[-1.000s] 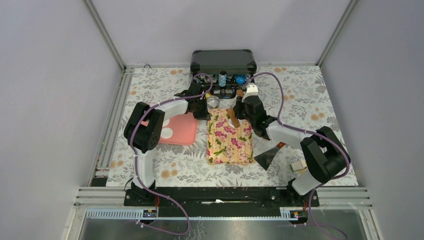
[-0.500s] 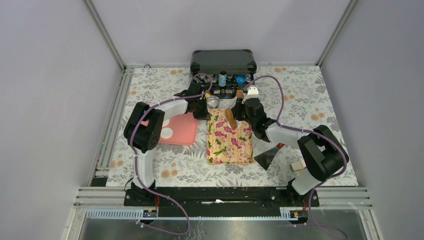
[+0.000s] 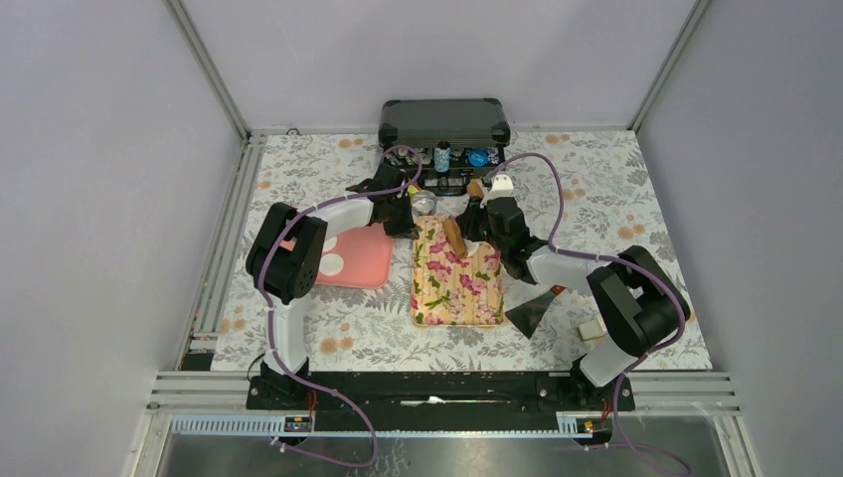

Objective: Roll out the dumpling wrappers from the dough
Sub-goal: Flatten out the dough on the work surface.

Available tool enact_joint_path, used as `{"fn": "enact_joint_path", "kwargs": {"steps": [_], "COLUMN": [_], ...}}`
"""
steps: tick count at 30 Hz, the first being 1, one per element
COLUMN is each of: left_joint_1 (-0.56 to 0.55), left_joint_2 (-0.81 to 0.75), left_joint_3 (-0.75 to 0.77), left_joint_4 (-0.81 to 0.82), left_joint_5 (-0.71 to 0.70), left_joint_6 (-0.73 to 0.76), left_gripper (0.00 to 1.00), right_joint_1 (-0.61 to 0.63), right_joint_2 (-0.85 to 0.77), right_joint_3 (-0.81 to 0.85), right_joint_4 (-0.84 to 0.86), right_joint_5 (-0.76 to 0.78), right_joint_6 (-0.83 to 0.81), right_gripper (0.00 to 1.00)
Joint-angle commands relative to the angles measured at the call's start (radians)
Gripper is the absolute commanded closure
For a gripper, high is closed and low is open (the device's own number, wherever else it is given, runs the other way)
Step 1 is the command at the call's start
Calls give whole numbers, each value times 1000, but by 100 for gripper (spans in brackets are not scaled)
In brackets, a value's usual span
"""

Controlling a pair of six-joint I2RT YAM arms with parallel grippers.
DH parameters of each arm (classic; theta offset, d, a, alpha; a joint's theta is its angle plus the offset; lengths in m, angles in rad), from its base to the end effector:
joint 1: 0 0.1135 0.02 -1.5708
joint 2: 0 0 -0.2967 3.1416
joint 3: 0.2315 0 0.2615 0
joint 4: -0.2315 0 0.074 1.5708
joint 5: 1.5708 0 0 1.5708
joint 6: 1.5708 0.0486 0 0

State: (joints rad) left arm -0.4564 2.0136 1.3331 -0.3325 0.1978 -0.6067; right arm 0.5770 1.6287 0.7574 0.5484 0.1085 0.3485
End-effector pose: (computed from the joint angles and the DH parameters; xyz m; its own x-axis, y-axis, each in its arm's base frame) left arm 0.3971 -0.2056 0.1649 -0.9253 -0.1685 -0.3398 -0.0025 0.8986 -0.4388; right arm 0.3071 0.1936 0.2148 -0.4058 0.1410 -0.9030 -0.3380 0.8949 0.2915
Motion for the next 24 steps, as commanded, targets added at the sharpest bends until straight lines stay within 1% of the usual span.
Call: {"fn": "enact_joint_path", "kwargs": {"steps": [1,16,20,24], "left_joint_1": [7,7,7,6], "left_joint_2": [16,13,11,8], "left_joint_3": [-25,-25,-24,-23], "left_joint_4": [-63,-61,-56,-53], "left_joint_5": [-17,-12,-8,-16], "left_joint_6": [10,11,19,33], "left_gripper": [100,100,100,100], "right_joint_1": [18,24,24,-3], "right_joint_2": [53,20,-50,-132], "right_joint_3": [-74,-77,-53,-21], "right_joint_4": [-236,-187,-151,-126], "right_joint_5": [-42,-104,-237,-391], "right_joint_6": [-22,-10,-25,-88], "right_gripper": [100,100,100,100]}}
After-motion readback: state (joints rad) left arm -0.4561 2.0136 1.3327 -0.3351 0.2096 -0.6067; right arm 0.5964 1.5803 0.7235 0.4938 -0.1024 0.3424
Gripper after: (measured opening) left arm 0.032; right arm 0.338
